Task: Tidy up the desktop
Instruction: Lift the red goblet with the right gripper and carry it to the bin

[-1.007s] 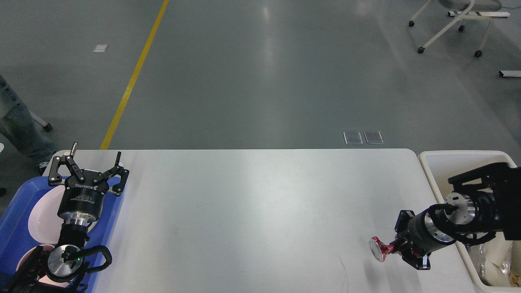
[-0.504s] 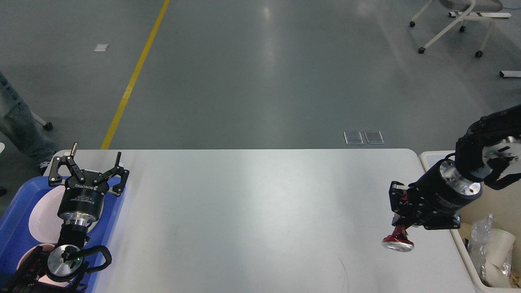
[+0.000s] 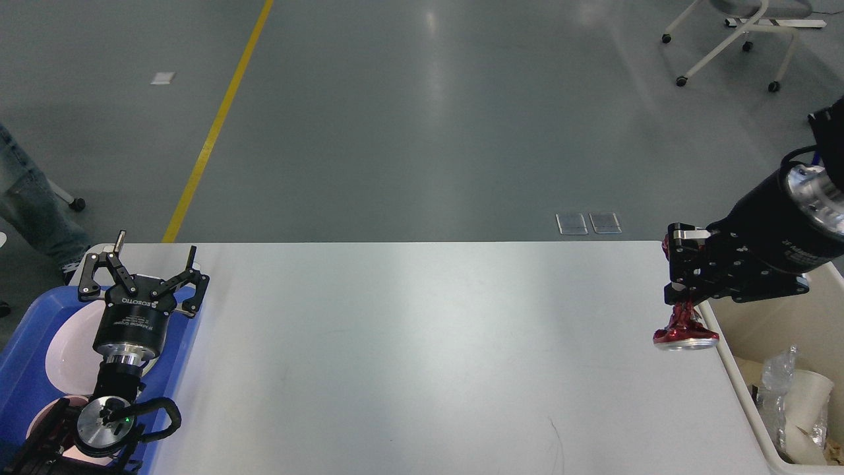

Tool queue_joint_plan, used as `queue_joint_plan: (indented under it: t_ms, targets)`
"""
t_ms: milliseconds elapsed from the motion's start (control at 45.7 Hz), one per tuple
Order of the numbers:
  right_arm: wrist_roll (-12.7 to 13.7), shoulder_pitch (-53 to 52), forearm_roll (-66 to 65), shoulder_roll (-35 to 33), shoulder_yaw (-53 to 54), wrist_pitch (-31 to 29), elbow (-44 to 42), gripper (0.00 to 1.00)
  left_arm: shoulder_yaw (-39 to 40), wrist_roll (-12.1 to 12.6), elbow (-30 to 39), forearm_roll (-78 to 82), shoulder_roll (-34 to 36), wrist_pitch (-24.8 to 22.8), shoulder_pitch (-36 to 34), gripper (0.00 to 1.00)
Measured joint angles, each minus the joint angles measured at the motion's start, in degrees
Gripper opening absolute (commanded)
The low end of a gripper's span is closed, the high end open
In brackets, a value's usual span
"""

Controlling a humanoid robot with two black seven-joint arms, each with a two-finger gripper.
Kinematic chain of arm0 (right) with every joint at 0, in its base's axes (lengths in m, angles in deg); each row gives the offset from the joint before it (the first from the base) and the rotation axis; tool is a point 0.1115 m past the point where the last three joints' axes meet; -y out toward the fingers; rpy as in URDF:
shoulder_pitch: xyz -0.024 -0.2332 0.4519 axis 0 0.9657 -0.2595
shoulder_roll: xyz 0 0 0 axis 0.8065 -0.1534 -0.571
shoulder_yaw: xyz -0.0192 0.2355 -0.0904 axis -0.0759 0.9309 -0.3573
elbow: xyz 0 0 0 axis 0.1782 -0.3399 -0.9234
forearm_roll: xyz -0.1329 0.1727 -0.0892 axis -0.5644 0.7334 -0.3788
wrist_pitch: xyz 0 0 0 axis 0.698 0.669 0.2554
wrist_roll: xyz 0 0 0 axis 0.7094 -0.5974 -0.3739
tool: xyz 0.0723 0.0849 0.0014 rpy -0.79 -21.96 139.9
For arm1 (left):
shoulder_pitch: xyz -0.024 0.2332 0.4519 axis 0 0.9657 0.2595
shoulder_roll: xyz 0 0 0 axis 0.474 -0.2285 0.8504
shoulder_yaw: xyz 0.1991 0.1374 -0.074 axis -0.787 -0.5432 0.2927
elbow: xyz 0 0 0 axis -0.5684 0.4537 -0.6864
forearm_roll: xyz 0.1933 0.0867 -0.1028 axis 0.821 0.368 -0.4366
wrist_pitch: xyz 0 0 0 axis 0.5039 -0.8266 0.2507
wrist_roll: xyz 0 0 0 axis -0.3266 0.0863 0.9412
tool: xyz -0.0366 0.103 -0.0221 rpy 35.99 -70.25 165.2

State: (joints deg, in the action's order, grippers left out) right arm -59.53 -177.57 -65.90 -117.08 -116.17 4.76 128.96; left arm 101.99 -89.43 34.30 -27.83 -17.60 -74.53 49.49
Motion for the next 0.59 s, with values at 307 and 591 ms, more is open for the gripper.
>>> queue_joint_plan:
  t_ms: [307, 591]
  targets:
    - [-0.35, 10.87, -1.67, -5.86, -8.00, 11.18, -9.92, 0.00, 0.00, 0.00, 0.00, 0.00, 0.00, 0.00, 0.00, 0.97]
    - [-0.74, 42.30, -6.51, -14.19, 6.56, 14.59, -38.71, 0.00, 0.00, 0.00, 0.00, 0.00, 0.00, 0.00, 0.00, 0.97]
